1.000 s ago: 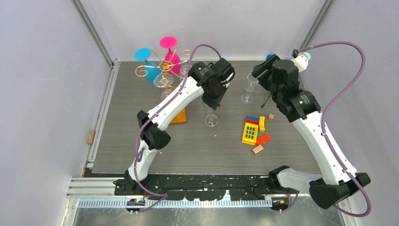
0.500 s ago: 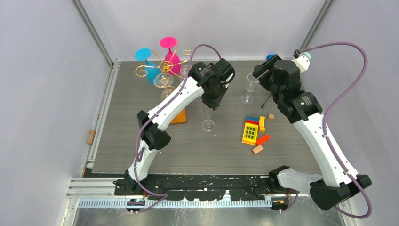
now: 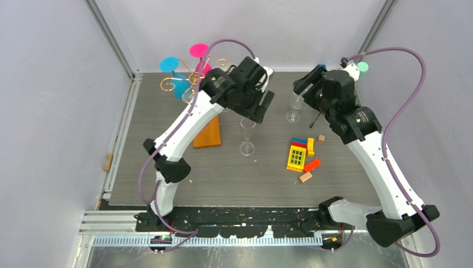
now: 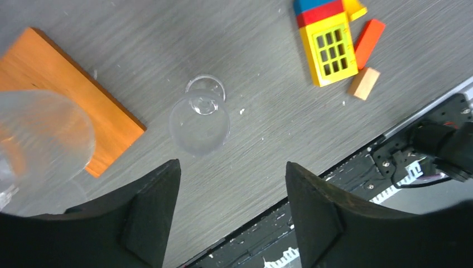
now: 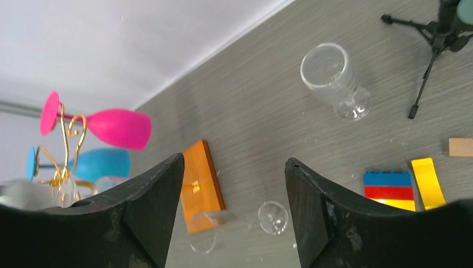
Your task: Take the wine glass off the wine glass rack
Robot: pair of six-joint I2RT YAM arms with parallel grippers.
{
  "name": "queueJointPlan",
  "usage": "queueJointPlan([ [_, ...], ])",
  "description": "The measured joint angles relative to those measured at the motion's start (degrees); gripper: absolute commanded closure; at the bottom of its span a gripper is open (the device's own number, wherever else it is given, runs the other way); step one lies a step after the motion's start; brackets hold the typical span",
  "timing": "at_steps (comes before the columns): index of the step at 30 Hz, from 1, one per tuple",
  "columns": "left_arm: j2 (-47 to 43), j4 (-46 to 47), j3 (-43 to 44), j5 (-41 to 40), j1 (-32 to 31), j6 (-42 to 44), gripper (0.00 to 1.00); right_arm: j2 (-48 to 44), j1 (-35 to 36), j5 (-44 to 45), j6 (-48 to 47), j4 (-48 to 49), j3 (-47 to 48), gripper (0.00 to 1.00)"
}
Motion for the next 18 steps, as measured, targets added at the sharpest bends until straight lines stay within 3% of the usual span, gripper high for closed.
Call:
queueJointPlan([
  [6, -12.50, 5.07, -4.26, -3.56, 0.00, 2.99, 0.17, 4.76, -0.04, -10.08, -2.32, -3.32, 3.87, 0.30],
  [11, -23.45, 15.41, -13.75, -9.51, 0.00, 7.02, 0.13, 11.56, 0.79, -19.02, -5.68, -8.09, 6.32, 0.30],
  [18, -33.20, 32.35, -28.46, -19.50, 0.04, 13.22, 0.09, 23.93, 9.90, -21.59, -13.55, -17.46, 12.96, 0.30],
])
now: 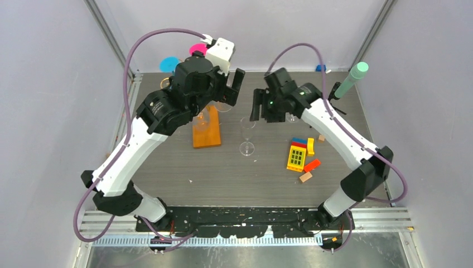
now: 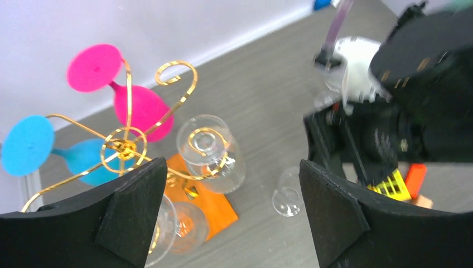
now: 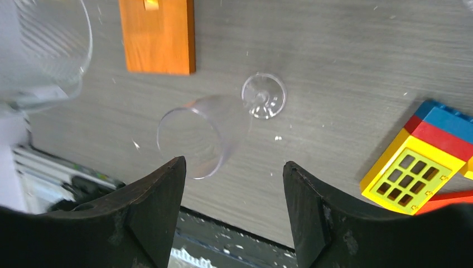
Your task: Take the wine glass off the wine glass rack
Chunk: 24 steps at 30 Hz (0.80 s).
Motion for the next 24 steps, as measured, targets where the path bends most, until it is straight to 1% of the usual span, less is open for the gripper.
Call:
queueJointPlan([
  [4, -2.89, 7.34, -5.11, -4.85, 0.28, 2.29, 0.08, 4.09, 3.67, -0.07, -2.93, -3.56, 1.70, 0.33],
  [7, -4.85, 11.45, -8.13, -7.80, 0.74, 2.78, 0.08, 5.66, 4.04, -0.02, -4.28, -5.01, 2.40, 0.38],
  [11, -7.21, 14.82, -10.75, -10.97, 1.40, 3.39, 0.08, 7.43, 4.13, 0.07, -5.60, -6.10, 4.00, 0.46],
  [15, -9.44, 17.77, -12.76, -13.81, 1.97, 3.67, 0.07, 9.60, 4.70, 1.77, -6.32, -6.54, 5.25, 0.48],
  [17, -10.32, 18.80, -13.33, -14.71, 2.27, 3.82, 0.07, 10.25, 5.18, 2.34, -6.47, -6.51, 5.49, 0.52],
  [21, -10.95, 20.04, -13.51, -15.96, 2.71, 3.87, 0.07, 11.06, 5.88, 3.61, -6.54, -6.56, 6.21, 0.64],
  [22, -10.95, 20.28, -13.53, -16.17, 2.75, 3.89, 0.07, 11.17, 5.95, 3.91, -6.60, -6.51, 6.43, 0.70],
  [23, -10.97, 20.63, -13.66, -16.44, 2.84, 3.91, 0.07, 11.23, 5.99, 4.33, -6.58, -6.47, 6.67, 0.74],
  [24, -11.02, 20.92, -13.90, -16.57, 2.91, 3.91, 0.07, 11.39, 6.05, 4.87, -6.40, -6.58, 7.08, 0.81],
])
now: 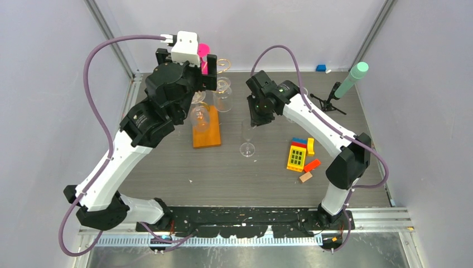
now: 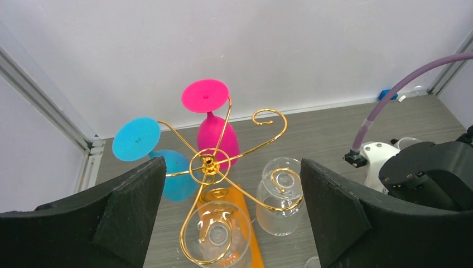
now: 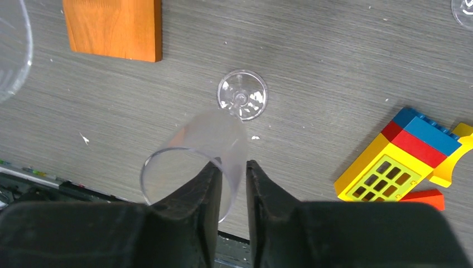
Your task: Take the wine glass off the wine glass rack
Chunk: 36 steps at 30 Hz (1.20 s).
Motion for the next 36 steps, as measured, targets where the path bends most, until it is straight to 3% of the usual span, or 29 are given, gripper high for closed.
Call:
queueJointPlan([
  [4, -0.20, 0.28, -1.18, -0.48, 0.04, 0.04, 0.07, 0.46, 0.17, 2.56, -0.22, -0.70, 1.62, 0.99],
  [7, -0.20, 0.46, -1.84, -0.72, 0.04, 0.11, 0.07, 1.11, 0.17, 5.03, -0.15, -1.16, 3.39, 1.00],
  [17, -0.74, 0.61, -2.56, -2.08, 0.04, 1.57, 0.06, 5.16, -1.31, 13.84, -2.14, -3.41, 12.31, 1.00],
  [31, -3.65, -2.03, -4.63, -3.96, 0.35, -0.61, 0.05, 13.27, -13.86, 16.70, -3.48, -4.63, 18.47, 0.99],
  [36, -4.11, -3.65, -4.63, -4.02, 0.52, -1.75, 0.03, 15.04, -14.34, 16.33, -3.89, -4.63, 20.98, 0.84],
])
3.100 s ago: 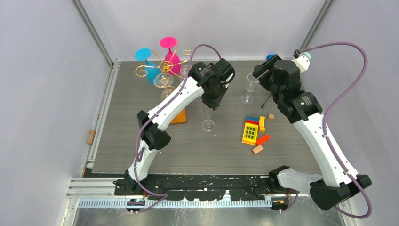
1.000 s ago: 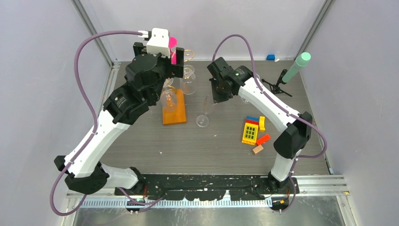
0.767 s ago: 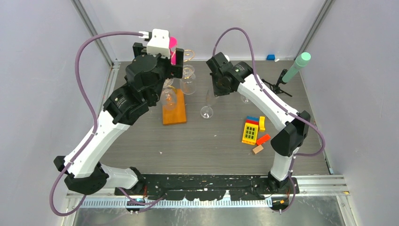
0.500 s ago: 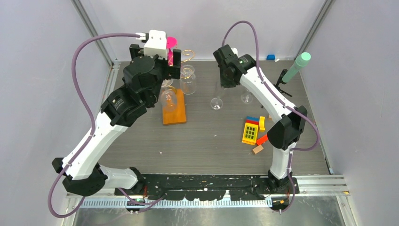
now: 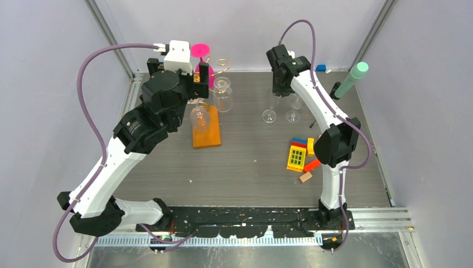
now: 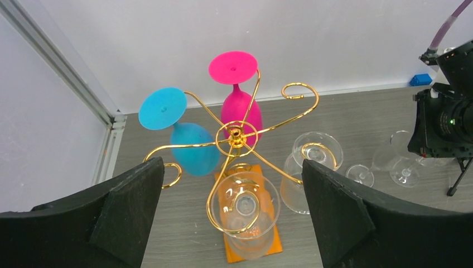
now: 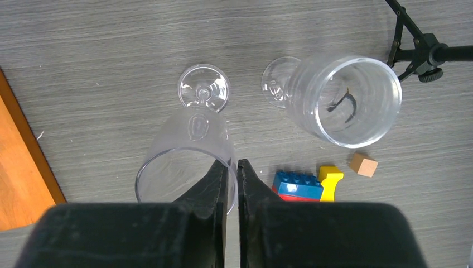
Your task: Take the wine glass off the wine glass rack
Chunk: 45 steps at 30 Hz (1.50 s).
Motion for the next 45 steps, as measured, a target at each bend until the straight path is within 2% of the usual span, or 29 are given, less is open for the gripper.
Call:
queueJointPlan([
  [5, -0.17, -2.25, 0.04, 0.02, 0.39, -1.25, 0.01, 1.97, -0.02, -0.35, -0.15, -0.39, 2.80, 0.63],
  [11, -0.22, -6.56, 0.24, 1.22, 2.89, -3.93, 0.00, 3.72, -0.11, -1.64, 0.09, -1.60, 7.39, 0.49],
  [16, -0.63, -9.81, 0.24, 9.84, 13.09, -9.46, 0.00, 3.69, -0.33, -4.13, 0.98, -2.10, 12.26, 0.38],
  [22, -0.83, -11.04, 0.24, 23.52, 23.45, -16.68, 0.00, 0.63, -0.55, -10.34, 3.28, -0.07, 13.00, 0.37],
  [26, -0.66, -11.08, 0.24, 31.47, 27.04, -20.17, 0.01, -4.81, -0.61, -21.07, 7.54, 5.49, 8.81, 0.37],
  [29, -0.31, -11.08, 0.22, 35.26, 28.83, -22.03, 0.03, -10.60, -0.59, -32.44, 14.27, 15.21, 0.90, 0.38],
  [33, 0.31, -11.08, 0.22, 37.90, 29.88, -23.08, 0.03, -16.48, -0.59, -44.50, 26.36, 32.37, -11.23, 0.38],
  [37, 0.61, -11.06, -0.13, 39.12, 30.25, -23.96, 0.04, -17.99, -0.42, -51.69, 37.18, 46.36, -19.56, 0.38],
  [40, 0.66, -11.06, -0.20, 39.58, 30.38, -24.15, 0.04, -17.18, -0.33, -54.75, 41.75, 50.31, -21.07, 0.38],
  [45, 0.74, -11.04, -0.22, 39.82, 30.38, -24.17, 0.04, -17.11, 0.28, -56.83, 43.04, 51.39, -21.03, 0.44],
])
